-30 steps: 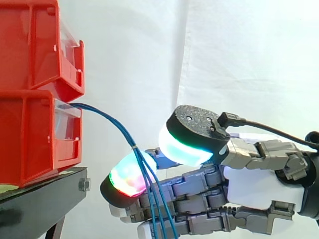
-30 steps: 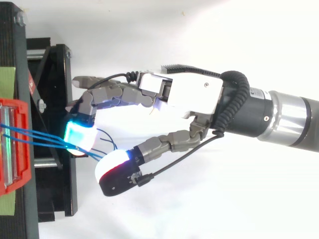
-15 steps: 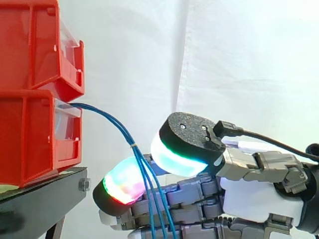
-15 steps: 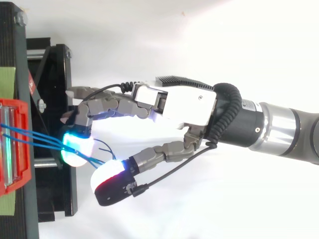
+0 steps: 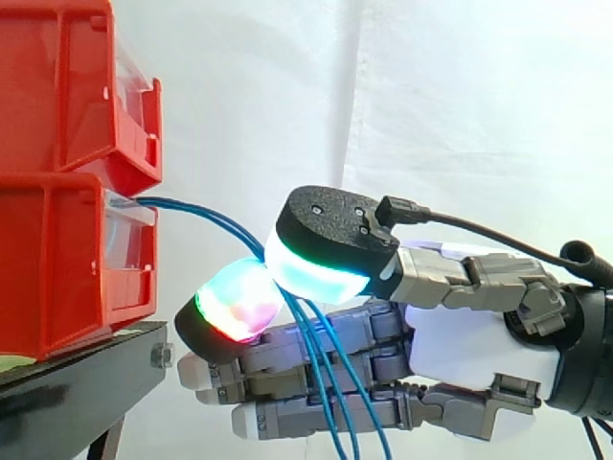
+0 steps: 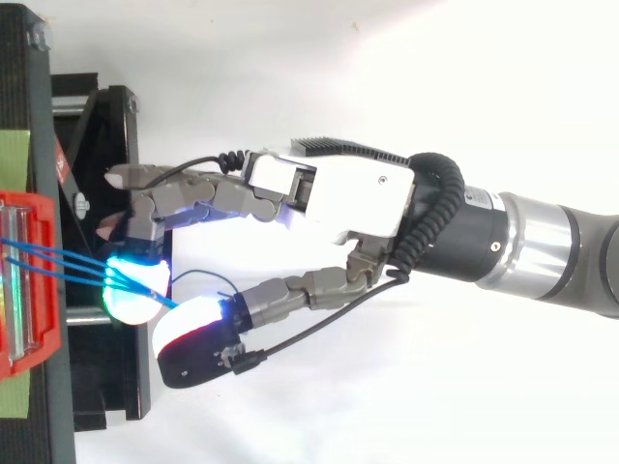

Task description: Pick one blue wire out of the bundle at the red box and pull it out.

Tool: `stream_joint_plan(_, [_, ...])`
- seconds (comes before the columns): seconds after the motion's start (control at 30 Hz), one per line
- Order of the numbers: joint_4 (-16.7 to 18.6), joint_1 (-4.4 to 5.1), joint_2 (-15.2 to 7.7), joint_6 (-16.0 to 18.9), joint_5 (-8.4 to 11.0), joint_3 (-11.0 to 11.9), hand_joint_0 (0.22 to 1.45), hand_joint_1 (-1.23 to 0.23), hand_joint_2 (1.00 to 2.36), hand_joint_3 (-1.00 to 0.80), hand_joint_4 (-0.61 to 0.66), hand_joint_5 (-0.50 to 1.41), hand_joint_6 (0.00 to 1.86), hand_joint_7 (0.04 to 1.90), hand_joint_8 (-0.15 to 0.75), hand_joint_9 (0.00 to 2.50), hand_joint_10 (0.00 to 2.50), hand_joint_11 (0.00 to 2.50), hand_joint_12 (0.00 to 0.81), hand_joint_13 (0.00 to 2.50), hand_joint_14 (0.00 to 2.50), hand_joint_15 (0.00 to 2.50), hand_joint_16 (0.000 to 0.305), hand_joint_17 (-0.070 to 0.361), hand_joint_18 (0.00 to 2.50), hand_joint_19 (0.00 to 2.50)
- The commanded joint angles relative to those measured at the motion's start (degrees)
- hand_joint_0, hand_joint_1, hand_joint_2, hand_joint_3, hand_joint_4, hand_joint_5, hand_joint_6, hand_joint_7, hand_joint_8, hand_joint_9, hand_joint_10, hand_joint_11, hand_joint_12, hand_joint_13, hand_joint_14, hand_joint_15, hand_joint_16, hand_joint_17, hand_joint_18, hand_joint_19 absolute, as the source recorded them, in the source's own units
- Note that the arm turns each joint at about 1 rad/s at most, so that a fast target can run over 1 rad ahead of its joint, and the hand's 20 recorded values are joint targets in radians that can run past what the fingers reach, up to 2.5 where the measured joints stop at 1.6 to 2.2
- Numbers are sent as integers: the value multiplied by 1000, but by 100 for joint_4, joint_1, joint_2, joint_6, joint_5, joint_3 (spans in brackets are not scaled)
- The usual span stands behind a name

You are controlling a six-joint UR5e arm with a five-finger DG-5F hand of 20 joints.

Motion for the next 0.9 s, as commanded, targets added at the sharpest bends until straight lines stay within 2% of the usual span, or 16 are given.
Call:
stream_joint_plan(0.0, [-76,-14,1,0,0,79,588,-703,1011,-337,244,-82,513,1229,267,515,5,116,362,166,6,133,64,144,0,283])
stream_joint_plan(0.23, [-164,-14,1,-9,0,132,604,-697,1012,-307,227,-90,571,1146,265,540,5,135,360,185,6,137,63,142,11,305])
stream_joint_plan(0.33, [-182,-22,1,0,0,132,584,-682,1011,-335,265,-79,500,1250,265,540,5,122,361,185,6,143,63,142,11,304])
stream_joint_plan(0.5, [-208,-22,1,0,-35,123,562,-599,1010,-349,287,-88,502,1142,260,547,3,87,363,187,5,140,65,145,12,321])
stream_joint_plan(0.7, [-349,-128,1,71,-123,123,558,-572,1010,-352,297,-91,503,1104,264,559,4,92,365,195,6,146,65,146,9,333])
stream_joint_plan(0.8, [-437,-189,1,141,-255,123,596,-584,1014,-264,279,-88,503,1128,261,570,4,107,359,203,6,149,63,142,16,331])
stream_joint_plan(0.87, [-463,-198,1,150,-272,123,606,-593,1015,-238,278,-86,502,1141,261,575,5,116,359,210,6,151,62,140,39,334])
